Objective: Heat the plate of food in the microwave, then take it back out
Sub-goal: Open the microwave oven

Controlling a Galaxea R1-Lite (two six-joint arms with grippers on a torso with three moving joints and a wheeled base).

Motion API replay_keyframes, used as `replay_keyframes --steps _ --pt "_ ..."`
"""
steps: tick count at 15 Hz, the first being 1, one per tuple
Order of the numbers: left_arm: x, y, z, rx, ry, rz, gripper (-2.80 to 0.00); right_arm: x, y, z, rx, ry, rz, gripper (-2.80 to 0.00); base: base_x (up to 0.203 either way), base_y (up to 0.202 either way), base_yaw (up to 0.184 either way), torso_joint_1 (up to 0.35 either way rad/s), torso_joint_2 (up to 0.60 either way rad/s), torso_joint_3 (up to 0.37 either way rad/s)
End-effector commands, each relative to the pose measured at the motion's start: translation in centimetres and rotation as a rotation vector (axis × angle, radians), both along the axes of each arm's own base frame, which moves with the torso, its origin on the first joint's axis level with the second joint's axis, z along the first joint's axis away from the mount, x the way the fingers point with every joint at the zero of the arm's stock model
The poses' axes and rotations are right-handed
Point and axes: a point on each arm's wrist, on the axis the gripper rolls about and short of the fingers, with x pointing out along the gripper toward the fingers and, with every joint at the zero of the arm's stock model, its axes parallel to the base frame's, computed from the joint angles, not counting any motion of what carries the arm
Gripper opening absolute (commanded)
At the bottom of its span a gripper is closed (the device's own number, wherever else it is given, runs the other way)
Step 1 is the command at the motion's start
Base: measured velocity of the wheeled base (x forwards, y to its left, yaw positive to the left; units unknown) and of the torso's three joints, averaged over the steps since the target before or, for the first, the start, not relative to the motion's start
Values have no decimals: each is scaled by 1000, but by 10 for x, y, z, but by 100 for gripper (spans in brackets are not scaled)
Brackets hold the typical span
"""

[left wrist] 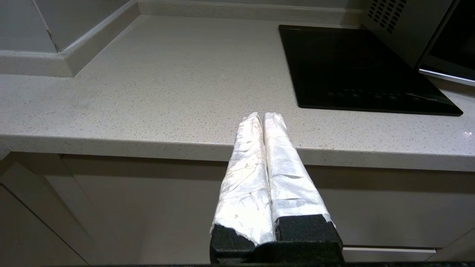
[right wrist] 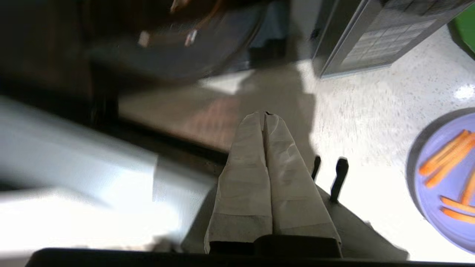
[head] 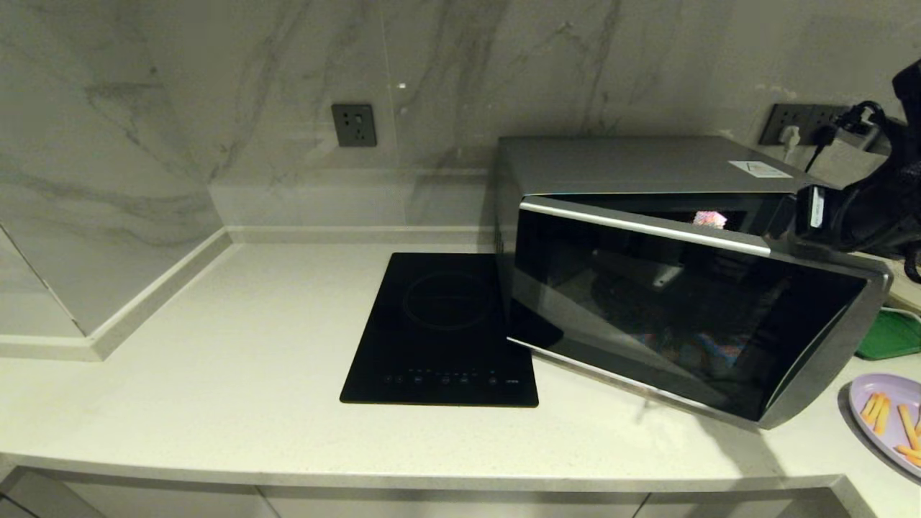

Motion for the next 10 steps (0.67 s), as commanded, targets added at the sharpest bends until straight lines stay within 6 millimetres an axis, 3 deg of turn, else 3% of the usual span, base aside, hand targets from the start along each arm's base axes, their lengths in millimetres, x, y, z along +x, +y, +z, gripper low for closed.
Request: replay_keyframes --steps 1,6,10 --pt "0 0 0 -1 -1 1 -280 -40 11 14 -45 -23 108 -280 0 0 0 0 0 0" --pt "0 0 0 -1 -1 1 -280 -98 31 19 -64 59 394 -280 0 0 0 0 0 0" --pt "0 0 0 -1 -1 1 -280 -107 42 13 -59 91 476 -280 0 0 0 0 0 0"
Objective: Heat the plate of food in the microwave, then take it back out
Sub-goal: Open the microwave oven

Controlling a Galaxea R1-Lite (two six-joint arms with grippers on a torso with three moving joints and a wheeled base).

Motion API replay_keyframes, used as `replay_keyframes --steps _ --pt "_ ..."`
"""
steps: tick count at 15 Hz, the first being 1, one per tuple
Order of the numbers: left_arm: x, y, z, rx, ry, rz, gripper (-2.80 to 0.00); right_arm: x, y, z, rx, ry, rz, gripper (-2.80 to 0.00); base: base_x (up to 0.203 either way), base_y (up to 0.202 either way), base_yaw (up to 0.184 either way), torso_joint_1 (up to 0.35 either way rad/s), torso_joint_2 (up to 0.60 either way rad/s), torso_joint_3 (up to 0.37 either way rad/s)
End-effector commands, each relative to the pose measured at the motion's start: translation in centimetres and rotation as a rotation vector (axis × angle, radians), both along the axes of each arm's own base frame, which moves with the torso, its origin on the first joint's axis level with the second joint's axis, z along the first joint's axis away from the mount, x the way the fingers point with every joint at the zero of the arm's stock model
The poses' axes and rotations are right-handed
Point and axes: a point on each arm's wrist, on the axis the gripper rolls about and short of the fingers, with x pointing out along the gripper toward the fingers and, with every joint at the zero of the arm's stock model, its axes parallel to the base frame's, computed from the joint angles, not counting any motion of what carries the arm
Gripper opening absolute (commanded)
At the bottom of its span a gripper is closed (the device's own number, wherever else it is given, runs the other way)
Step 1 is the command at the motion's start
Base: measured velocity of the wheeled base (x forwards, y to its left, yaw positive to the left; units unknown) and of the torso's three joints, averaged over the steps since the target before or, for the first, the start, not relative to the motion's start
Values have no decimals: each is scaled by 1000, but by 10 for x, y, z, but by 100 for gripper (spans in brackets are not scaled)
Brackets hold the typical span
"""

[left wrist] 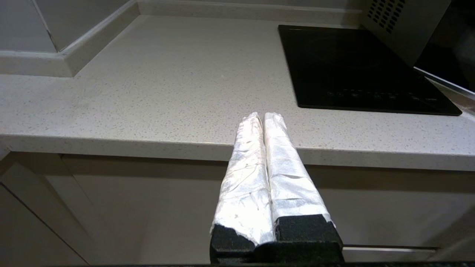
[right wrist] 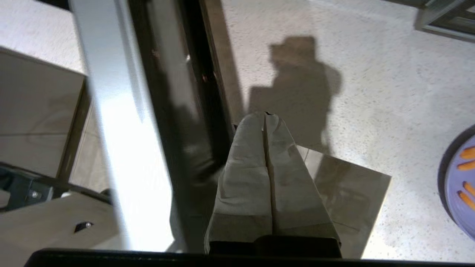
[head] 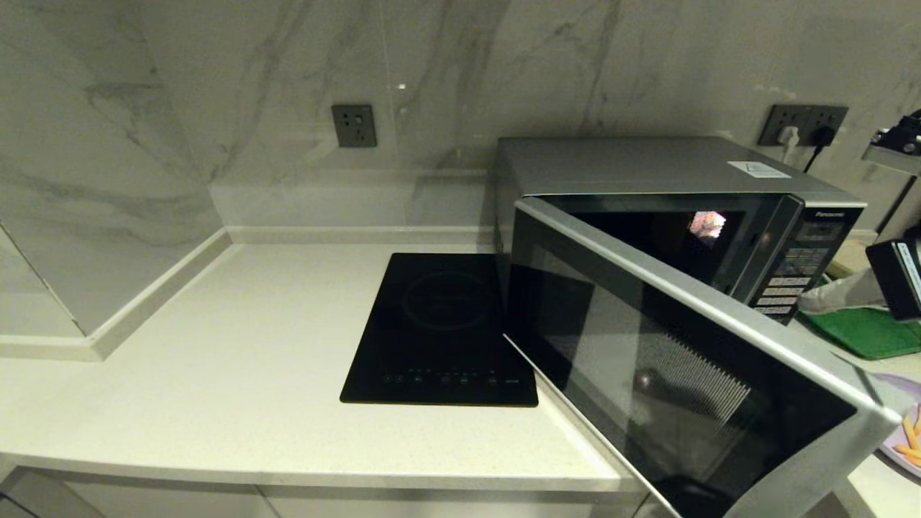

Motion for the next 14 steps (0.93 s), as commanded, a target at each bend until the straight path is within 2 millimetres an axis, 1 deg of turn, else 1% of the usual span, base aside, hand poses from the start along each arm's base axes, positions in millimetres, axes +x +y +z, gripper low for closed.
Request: replay_keyframes --steps 1,3,4,7,9,10,11,13,14 --pt "0 0 0 -1 0 1 -280 -10 7 -1 -3 4 48 -280 0 0 0 0 0 0" --pt "0 0 0 -1 0 1 -280 -12 18 -5 -24 12 129 -280 0 0 0 0 0 0" --pt "0 0 0 -1 0 1 -280 -13 27 -7 -33 16 182 -280 0 0 0 0 0 0" --pt "0 0 0 -1 0 1 -280 -11 64 -14 -54 31 351 -280 0 0 0 0 0 0" --pt "0 0 0 -1 0 1 -280 -9 90 -15 -51 -3 445 -280 0 0 0 0 0 0" --pt "0 0 0 -1 0 1 -280 -7 103 -17 -59 -15 474 -280 0 0 0 0 0 0" --pt "0 0 0 -1 0 1 -280 0 116 -22 -79 -20 486 -280 0 0 0 0 0 0" --pt "0 0 0 -1 0 1 -280 10 140 -24 -103 -41 508 -280 0 0 0 0 0 0" --pt "0 0 0 -1 0 1 -280 8 150 -23 -106 -49 534 -280 0 0 0 0 0 0"
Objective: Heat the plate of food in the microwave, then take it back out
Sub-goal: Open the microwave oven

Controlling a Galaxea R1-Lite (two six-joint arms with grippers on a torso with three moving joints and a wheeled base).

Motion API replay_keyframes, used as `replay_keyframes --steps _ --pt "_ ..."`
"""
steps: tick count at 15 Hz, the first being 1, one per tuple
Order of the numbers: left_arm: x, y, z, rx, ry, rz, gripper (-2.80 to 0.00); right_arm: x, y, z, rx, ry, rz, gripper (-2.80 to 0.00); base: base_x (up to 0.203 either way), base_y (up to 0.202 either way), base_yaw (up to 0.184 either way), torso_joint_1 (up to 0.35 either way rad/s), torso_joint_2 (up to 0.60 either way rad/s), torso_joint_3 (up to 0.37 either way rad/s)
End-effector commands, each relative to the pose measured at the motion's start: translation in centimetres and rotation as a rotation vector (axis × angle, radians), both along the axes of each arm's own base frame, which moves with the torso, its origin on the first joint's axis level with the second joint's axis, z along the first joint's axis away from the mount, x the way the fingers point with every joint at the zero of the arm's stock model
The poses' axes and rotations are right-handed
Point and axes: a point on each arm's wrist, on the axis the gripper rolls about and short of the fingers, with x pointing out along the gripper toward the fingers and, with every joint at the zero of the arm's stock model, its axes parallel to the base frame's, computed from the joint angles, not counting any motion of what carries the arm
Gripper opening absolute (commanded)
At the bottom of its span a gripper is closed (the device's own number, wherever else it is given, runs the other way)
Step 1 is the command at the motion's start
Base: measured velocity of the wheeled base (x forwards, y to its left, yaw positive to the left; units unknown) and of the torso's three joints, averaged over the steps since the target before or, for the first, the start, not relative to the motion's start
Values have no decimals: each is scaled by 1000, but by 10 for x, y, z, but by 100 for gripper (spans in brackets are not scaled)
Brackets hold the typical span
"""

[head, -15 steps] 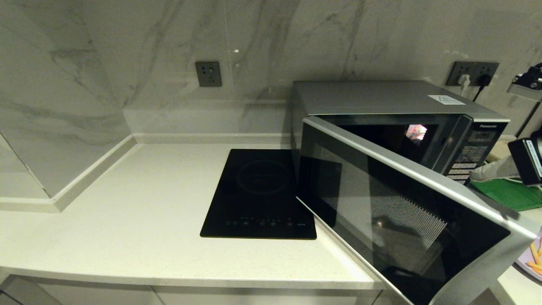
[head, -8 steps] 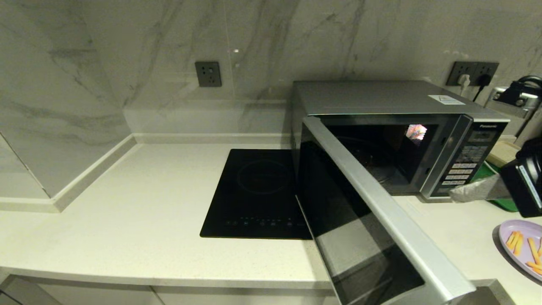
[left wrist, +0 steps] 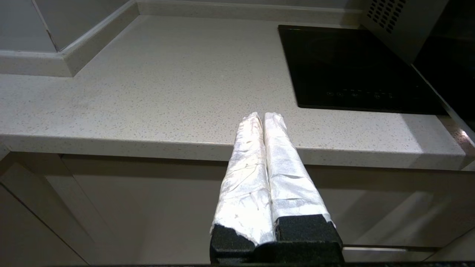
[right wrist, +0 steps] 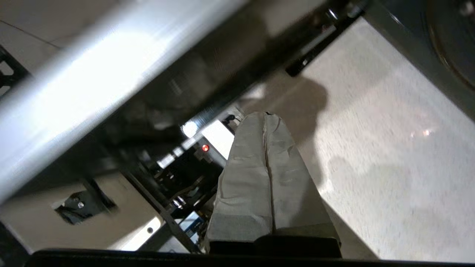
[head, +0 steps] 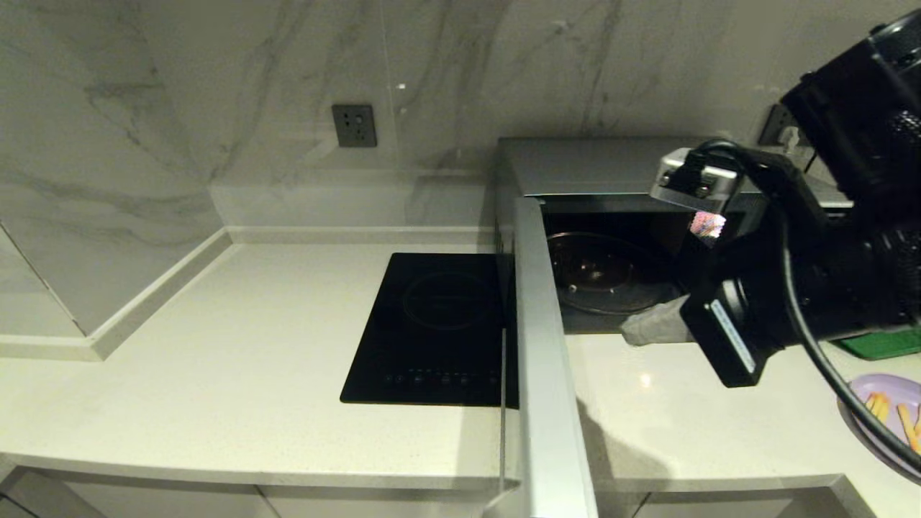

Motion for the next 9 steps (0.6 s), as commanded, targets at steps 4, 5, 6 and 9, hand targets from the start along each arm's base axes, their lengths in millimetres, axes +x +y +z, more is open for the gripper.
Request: replay_keyframes --steps 4,5,6,9 --pt "0 0 0 0 -1 1 -280 -1 39 -11 -34 26 102 -280 0 0 0 0 0 0" --pt "0 0 0 0 -1 1 -280 0 40 -11 -35 22 98 -280 0 0 0 0 0 0" --pt "0 0 0 0 -1 1 -280 0 40 -12 -37 24 100 -280 0 0 0 0 0 0" --pt "0 0 0 0 -1 1 -280 -1 40 -13 -40 28 99 -280 0 0 0 0 0 0"
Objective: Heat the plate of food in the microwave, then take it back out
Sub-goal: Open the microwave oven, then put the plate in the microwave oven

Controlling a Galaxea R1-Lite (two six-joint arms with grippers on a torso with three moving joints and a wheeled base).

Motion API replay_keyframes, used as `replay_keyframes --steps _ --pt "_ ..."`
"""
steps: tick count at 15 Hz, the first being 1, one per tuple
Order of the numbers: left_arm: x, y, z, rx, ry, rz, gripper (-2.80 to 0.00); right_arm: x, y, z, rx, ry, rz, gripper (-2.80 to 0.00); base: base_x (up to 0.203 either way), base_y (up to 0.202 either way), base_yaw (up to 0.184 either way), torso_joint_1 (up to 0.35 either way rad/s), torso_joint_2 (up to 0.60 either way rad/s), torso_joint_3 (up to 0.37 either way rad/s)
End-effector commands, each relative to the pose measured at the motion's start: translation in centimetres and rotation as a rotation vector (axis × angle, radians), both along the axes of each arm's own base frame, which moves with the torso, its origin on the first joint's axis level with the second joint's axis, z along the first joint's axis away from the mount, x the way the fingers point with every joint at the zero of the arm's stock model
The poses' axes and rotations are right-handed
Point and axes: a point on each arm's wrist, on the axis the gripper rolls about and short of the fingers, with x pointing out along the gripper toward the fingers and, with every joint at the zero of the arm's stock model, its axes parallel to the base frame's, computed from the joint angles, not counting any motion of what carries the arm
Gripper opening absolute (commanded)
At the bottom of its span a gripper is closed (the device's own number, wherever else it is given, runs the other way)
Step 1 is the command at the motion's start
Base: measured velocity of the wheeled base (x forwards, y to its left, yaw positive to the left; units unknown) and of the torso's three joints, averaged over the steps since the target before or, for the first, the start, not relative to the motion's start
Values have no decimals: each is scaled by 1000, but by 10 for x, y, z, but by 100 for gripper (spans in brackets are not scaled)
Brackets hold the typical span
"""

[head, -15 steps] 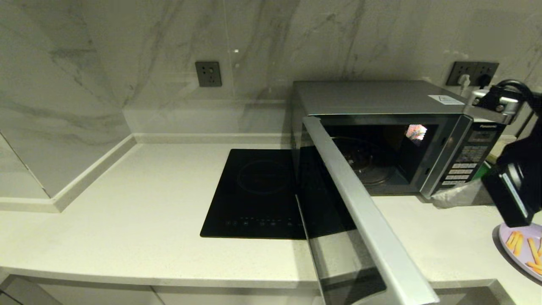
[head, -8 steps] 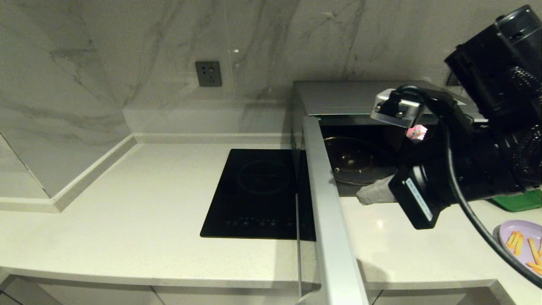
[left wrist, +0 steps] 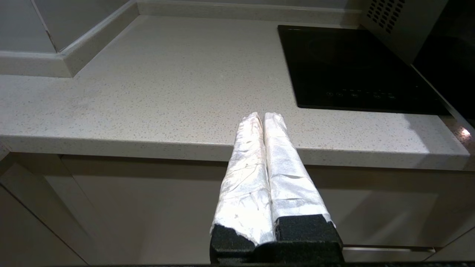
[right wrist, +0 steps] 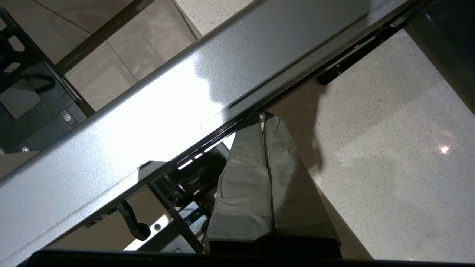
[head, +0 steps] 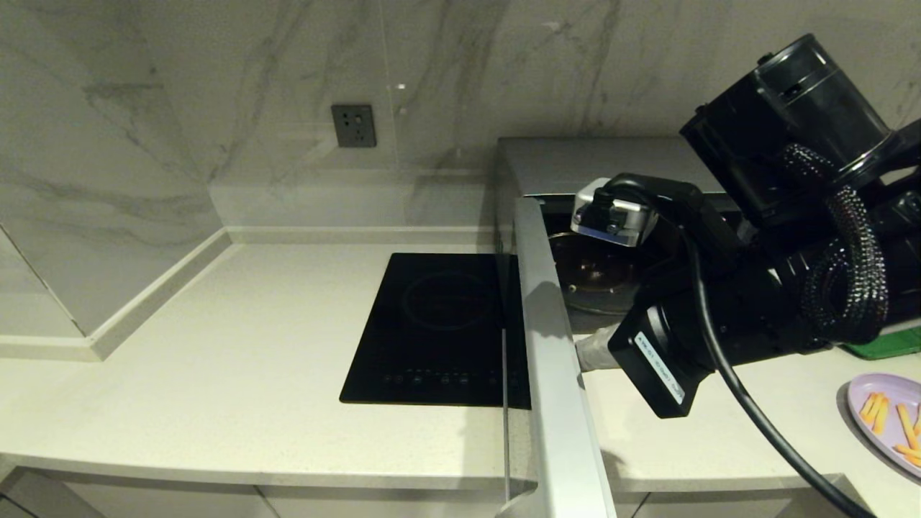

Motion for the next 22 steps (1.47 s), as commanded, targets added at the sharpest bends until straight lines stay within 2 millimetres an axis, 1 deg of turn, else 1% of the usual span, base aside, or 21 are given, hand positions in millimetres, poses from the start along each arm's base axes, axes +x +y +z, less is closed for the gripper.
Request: replay_keyframes --steps 1,6,8,9,11,12,14,16,18,19,21,22 --pt "0 0 0 -1 0 1 -280 0 1 -2 -7 7 3 -280 0 0 0 0 0 0" --pt "0 0 0 -1 0 1 -280 -1 -1 -4 -18 8 -9 -280 0 0 0 0 0 0" --pt "0 0 0 -1 0 1 -280 -1 -4 -2 -25 -3 -85 -280 0 0 0 0 0 0" --pt "0 0 0 -1 0 1 -280 -3 -7 -2 -41 -17 -140 -280 0 0 0 0 0 0" --pt "0 0 0 -1 0 1 -280 -9 -27 -6 -77 -17 -280 -280 0 0 0 0 0 0" --pt "0 0 0 -1 0 1 -280 -15 -42 -3 -72 -9 -358 -280 0 0 0 0 0 0" --pt "0 0 0 -1 0 1 -280 -21 -77 1 -34 37 -603 -280 0 0 0 0 0 0" --pt "0 0 0 -1 0 1 -280 -17 -110 3 20 80 -846 -280 0 0 0 0 0 0" --pt "0 0 0 -1 0 1 -280 -7 -151 1 62 108 -1111 -280 0 0 0 0 0 0" --pt "0 0 0 -1 0 1 -280 -2 -174 -1 84 124 -1240 -280 0 0 0 0 0 0" --pt "0 0 0 -1 0 1 -280 8 -226 -9 138 180 -1503 -280 0 0 0 0 0 0" --pt "0 0 0 -1 0 1 -280 15 -257 -17 165 217 -1634 -280 0 0 0 0 0 0"
